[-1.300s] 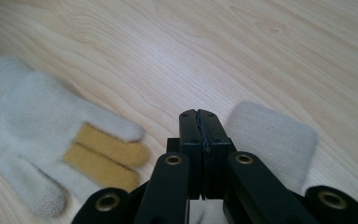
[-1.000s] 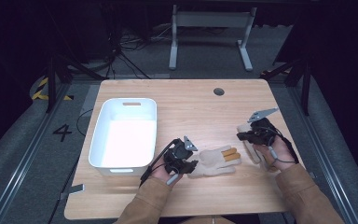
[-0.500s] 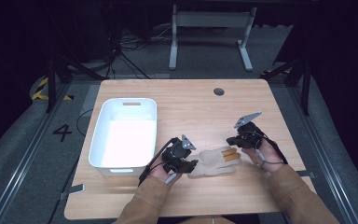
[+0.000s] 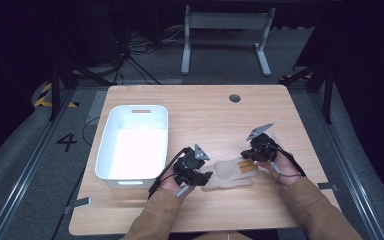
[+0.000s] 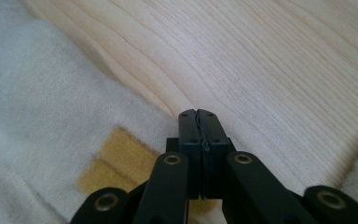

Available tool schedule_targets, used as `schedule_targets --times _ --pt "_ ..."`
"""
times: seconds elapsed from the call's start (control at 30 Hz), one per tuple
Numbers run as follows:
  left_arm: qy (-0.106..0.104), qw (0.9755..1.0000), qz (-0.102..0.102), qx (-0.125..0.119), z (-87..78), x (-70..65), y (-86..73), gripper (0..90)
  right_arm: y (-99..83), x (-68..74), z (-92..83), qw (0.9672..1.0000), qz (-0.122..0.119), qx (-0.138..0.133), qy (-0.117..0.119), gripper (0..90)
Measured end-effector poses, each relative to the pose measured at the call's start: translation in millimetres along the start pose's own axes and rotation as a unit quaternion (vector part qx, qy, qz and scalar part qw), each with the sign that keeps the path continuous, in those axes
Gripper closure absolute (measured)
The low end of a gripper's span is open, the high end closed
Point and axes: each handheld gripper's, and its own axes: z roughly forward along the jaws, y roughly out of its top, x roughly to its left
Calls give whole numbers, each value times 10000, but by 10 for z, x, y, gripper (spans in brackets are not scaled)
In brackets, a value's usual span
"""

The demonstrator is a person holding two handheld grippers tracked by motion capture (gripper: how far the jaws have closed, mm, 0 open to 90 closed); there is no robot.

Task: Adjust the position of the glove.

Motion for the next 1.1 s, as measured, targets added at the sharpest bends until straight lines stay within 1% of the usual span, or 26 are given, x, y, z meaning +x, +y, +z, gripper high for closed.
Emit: schedule_targets --times 0.1,0.33,0.47,0.53,0.6,0.73,0.87,0.93,1.1 --pt "-8 10000 -34 -19 -8 8 4 512 -5 20 -14 10000 -41 70 -9 896" --pt "-28 10000 -20 -60 -8 19 32 507 -47 60 -63 9998 -115 185 -15 896" --pt "-34 10000 -13 -81 -8 25 53 504 -69 81 -78 9997 -99 215 -17 896" --pt "-100 9999 -19 -69 -8 38 64 504 -84 88 -94 9997 -101 236 18 896" --pt "-101 9999 -62 -105 -6 47 74 504 -98 97 -105 9996 -84 258 43 896" --pt "-141 9997 -74 -160 -9 57 93 503 -123 121 -133 9996 -77 280 72 895" --pt "-169 9997 -74 -139 -13 69 110 501 -133 143 -168 9997 -84 231 64 893" --pt "-179 9996 -99 -169 -7 65 113 502 -133 152 -195 9998 -102 171 23 893" --pt "-190 9996 -103 -180 -12 70 117 502 -126 151 -275 10000 -69 -25 11 876"
